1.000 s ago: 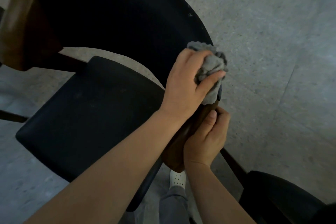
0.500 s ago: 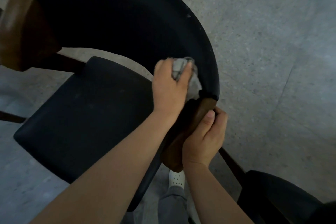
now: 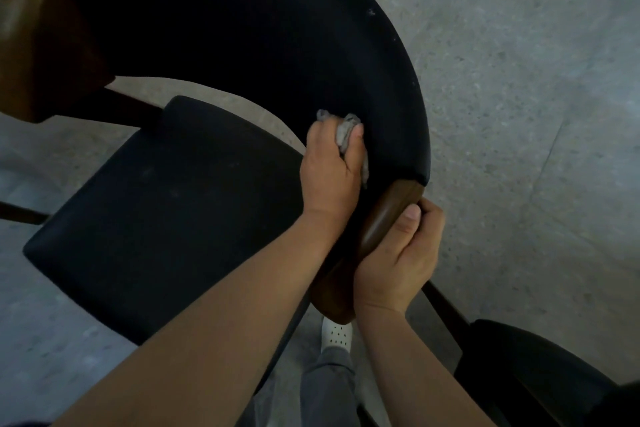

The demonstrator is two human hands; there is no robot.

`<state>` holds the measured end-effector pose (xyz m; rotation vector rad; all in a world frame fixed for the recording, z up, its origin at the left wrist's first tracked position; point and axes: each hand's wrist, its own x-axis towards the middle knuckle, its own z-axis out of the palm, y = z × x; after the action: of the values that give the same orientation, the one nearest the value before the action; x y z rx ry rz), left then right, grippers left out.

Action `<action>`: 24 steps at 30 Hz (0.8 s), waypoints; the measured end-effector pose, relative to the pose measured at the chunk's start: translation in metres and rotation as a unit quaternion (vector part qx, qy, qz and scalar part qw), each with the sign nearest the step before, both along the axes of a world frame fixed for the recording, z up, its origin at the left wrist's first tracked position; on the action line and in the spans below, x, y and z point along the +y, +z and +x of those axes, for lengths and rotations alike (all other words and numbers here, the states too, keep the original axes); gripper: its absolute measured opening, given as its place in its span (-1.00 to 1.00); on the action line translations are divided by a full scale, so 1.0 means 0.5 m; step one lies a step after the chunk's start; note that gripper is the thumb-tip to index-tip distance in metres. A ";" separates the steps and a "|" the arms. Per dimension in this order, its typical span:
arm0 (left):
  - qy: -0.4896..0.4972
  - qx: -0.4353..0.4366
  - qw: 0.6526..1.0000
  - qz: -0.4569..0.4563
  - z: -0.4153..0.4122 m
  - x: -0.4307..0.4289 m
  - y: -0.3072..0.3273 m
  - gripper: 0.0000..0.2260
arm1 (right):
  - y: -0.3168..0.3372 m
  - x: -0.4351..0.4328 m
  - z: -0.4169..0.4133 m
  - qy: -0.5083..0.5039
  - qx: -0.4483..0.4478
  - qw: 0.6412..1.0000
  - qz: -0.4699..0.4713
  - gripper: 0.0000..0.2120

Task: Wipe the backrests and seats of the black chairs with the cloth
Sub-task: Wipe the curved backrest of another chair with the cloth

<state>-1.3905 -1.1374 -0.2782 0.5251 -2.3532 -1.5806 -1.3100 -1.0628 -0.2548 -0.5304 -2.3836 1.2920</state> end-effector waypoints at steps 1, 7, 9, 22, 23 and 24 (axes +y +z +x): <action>0.011 -0.017 1.000 0.017 0.003 -0.001 -0.010 -0.77 | 0.000 0.000 0.000 0.000 0.000 1.000 -0.002 -0.56; 0.052 -0.216 0.969 0.111 0.026 -0.024 -0.073 -0.69 | -0.001 0.002 0.000 0.004 -0.006 1.000 -0.001 -0.59; 0.030 -0.251 0.963 0.099 0.029 -0.044 -0.072 -0.73 | -0.001 0.003 0.002 0.012 -0.010 1.000 -0.003 -0.60; -0.026 0.058 0.997 -0.032 -0.009 -0.073 0.118 -0.78 | 0.039 0.018 -0.117 0.020 0.049 0.993 -0.104 -0.80; -0.020 0.070 0.997 -0.031 -0.018 -0.060 0.130 -0.77 | 0.038 0.020 -0.115 0.020 0.048 0.994 -0.100 -0.80; -0.015 0.078 0.996 -0.029 -0.027 -0.047 0.139 -0.75 | 0.039 0.022 -0.115 0.018 0.048 0.994 -0.097 -0.80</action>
<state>-1.4040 -1.1609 -0.2087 0.3415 -2.2915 -1.5030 -1.3675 -1.0520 -0.2353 -0.4697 -2.2128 1.5392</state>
